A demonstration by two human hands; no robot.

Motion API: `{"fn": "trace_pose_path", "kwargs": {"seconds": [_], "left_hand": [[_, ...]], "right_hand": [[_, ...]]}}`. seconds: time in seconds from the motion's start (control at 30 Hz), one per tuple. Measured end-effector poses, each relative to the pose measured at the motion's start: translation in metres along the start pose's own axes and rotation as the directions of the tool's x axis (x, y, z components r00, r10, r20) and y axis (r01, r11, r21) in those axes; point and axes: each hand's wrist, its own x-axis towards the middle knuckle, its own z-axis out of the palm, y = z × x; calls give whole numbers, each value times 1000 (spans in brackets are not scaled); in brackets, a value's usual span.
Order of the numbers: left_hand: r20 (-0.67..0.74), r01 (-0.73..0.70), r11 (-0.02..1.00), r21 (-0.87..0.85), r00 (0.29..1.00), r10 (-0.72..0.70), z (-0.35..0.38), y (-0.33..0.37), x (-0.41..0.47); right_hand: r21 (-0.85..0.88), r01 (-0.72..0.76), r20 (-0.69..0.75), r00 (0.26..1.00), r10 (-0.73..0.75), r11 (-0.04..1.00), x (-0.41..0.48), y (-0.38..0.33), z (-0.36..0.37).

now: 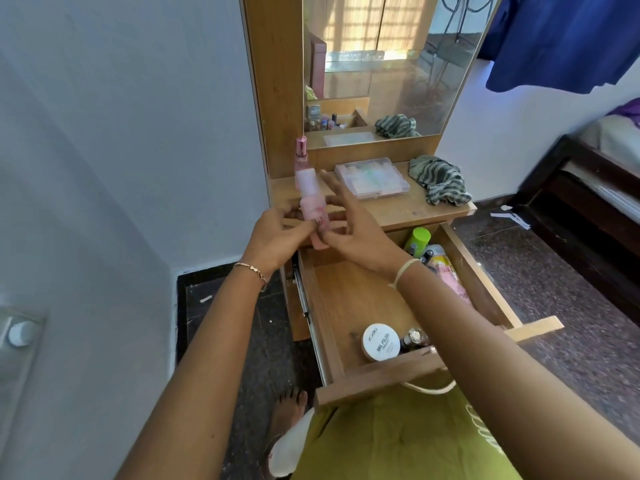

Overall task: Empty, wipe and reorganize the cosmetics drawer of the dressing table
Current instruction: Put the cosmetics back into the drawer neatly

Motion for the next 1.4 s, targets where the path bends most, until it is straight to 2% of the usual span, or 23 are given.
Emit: {"fn": "trace_pose_path", "kwargs": {"seconds": [0.1,0.2,0.27,0.4,0.5,0.63,0.83,0.97,1.1,1.17,1.23,1.33,1.4], "left_hand": [[244,43,999,-29,969,-35,7,-5,-27],[308,32,994,105,949,-63,19,-16,-46],[296,38,979,199,950,-97,26,-24,-55],[244,15,939,345,964,-105,38,-37,-64],[217,0,911,412,971,-99,44,-43,-66],[194,-27,889,458,979,-70,49,-48,-65],[153,-78,846,527,988,-4,53,-48,-60],[131,-88,829,553,991,18,53,-50,-58],[118,-82,833,547,993,21,52,-54,-57],[110,-85,839,537,993,30,52,-55,-56],[88,-82,854,513,995,43,50,-54,-53],[-12,-69,901,427,997,82,42,-49,-46],[-107,-70,926,370,987,117,35,-41,-37]], "right_hand": [[-41,-57,74,995,60,998,-35,15,-13],[-85,-163,105,980,171,983,-61,33,-18],[-76,-251,144,955,260,965,-74,43,-17],[-247,-288,221,913,344,925,-84,60,-9],[-363,-270,280,881,381,892,-85,68,-5],[-389,-259,361,840,405,884,-84,74,1],[-478,-218,373,827,421,851,-77,79,8],[-640,-96,368,833,413,763,-72,80,7],[-701,-57,386,808,445,711,-71,82,8],[-707,-58,378,811,446,705,-70,84,7],[-671,-83,337,851,403,737,-68,82,4],[-578,-116,162,954,253,808,-60,75,-4],[-518,-141,4,986,167,844,-51,69,-12]]}}
